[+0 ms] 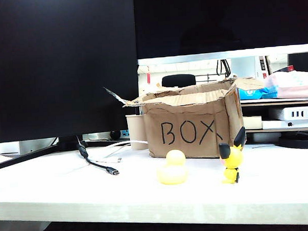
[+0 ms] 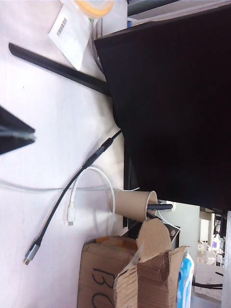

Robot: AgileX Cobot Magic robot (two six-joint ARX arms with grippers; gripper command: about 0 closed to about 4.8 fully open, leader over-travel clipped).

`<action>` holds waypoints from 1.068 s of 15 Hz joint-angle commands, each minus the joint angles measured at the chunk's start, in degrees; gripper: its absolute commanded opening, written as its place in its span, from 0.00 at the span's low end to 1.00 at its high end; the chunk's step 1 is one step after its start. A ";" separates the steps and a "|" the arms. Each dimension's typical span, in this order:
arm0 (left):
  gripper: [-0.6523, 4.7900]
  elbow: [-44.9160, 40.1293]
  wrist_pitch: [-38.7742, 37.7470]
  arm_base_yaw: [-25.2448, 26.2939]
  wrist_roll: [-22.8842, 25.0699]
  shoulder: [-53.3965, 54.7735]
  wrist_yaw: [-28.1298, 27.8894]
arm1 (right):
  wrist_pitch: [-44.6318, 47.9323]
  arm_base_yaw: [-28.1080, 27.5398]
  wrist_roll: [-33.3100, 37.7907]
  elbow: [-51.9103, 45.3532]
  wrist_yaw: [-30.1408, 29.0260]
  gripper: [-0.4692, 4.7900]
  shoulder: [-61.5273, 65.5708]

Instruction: Put the doll that is least similar in color compared to the others into the paper box.

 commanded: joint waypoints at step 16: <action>0.11 0.04 0.52 -0.11 0.04 0.00 0.22 | 12.33 -27.10 -1.25 -25.77 9.29 0.09 -12.50</action>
